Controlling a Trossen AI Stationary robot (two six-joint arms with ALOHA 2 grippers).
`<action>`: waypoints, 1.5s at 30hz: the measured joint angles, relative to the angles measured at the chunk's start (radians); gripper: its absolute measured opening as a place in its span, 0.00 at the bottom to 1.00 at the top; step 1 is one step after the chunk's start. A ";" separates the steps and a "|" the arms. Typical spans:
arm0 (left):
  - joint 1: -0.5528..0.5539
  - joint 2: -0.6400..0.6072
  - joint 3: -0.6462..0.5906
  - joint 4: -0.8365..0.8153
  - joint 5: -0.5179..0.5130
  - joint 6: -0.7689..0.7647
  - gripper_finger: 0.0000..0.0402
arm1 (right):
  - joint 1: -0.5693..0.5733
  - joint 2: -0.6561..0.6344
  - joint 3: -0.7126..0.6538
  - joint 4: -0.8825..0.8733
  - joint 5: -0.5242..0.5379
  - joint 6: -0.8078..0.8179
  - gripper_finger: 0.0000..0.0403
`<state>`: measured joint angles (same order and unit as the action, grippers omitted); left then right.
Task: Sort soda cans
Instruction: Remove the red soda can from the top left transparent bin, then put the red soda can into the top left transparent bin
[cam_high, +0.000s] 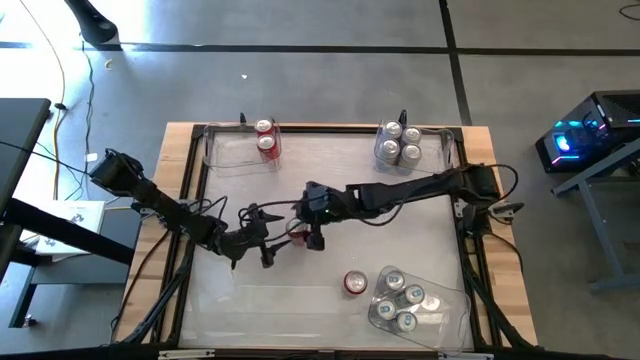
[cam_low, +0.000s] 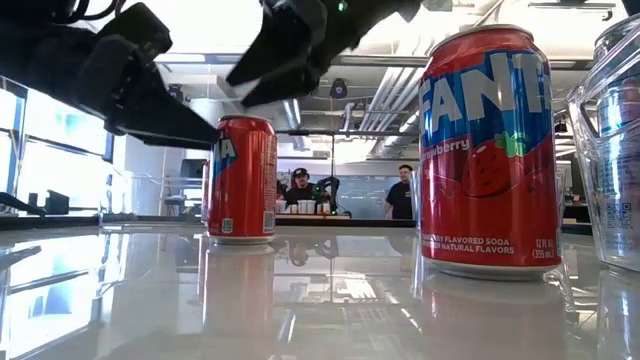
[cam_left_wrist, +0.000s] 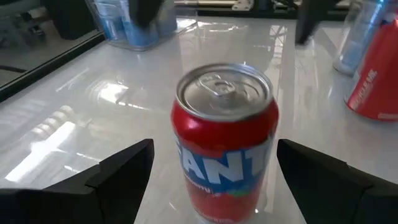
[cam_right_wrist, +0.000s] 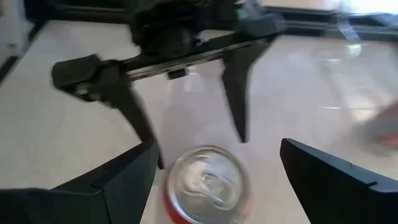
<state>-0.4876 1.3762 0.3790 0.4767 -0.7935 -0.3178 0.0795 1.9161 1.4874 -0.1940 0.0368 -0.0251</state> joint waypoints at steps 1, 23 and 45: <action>0.003 0.000 0.003 0.000 -0.002 -0.002 0.83 | 0.000 -0.014 0.000 -0.013 0.031 -0.002 0.83; 0.035 0.087 0.018 0.050 -0.001 -0.089 0.83 | -0.081 0.023 -0.292 0.249 0.082 0.229 0.81; -0.062 -0.200 0.017 -0.441 -0.268 -0.287 0.83 | 0.056 -0.006 -0.292 0.117 0.000 0.261 0.81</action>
<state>-0.5492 1.1765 0.3964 0.0360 -1.0611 -0.6047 0.1351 1.9099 1.1954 -0.0774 0.0365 0.2356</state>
